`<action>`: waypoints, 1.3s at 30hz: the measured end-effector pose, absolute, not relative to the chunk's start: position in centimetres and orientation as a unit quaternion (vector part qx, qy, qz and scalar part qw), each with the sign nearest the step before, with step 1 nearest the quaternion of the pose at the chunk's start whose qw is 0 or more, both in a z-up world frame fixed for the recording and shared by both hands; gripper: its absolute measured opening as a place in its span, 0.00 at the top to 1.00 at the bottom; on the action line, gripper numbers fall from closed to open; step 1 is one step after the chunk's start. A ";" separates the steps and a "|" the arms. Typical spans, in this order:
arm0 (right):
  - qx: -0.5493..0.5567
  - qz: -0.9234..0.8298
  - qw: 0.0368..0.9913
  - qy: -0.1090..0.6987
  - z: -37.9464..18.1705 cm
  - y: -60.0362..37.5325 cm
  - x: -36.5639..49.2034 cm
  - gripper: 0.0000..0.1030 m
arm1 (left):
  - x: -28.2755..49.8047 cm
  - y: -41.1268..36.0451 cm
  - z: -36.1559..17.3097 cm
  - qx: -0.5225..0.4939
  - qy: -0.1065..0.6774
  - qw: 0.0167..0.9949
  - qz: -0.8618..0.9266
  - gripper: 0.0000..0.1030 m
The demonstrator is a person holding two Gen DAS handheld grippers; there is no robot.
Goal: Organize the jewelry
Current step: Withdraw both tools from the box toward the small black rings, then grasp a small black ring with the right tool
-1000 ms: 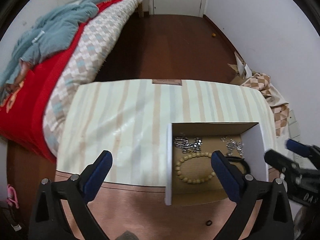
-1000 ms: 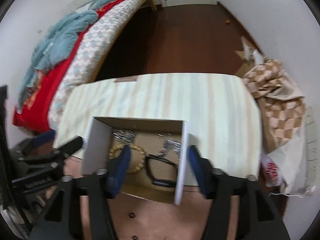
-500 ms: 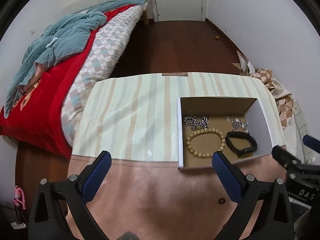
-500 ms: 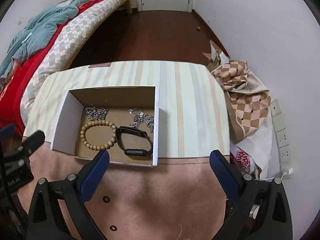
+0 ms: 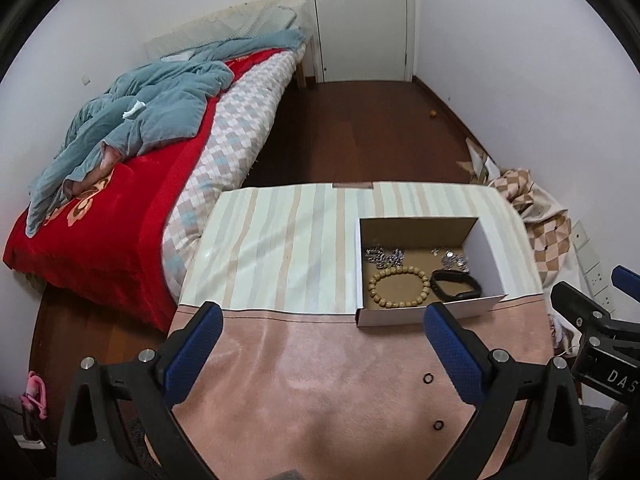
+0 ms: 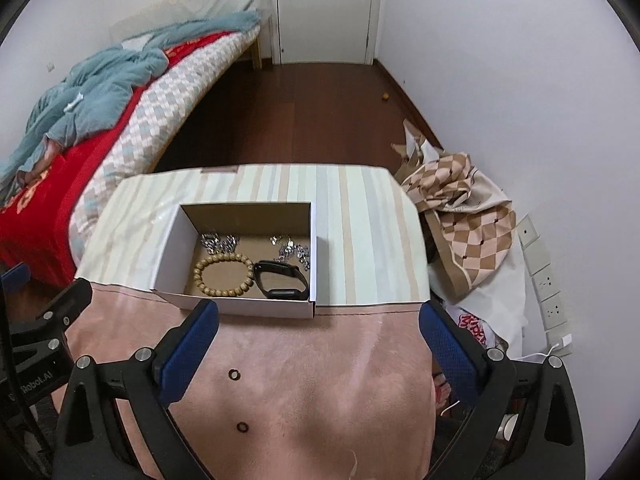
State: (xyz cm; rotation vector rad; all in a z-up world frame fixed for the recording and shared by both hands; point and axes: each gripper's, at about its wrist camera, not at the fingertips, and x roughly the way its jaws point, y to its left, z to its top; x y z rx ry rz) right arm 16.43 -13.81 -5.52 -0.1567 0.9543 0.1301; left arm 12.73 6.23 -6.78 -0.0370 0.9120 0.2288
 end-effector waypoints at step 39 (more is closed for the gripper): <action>-0.069 0.137 0.830 0.536 -23.7 -10.8 7.4 0.53 | 7.4 8.8 -23.6 -0.022 0.579 0.801 0.148 0.01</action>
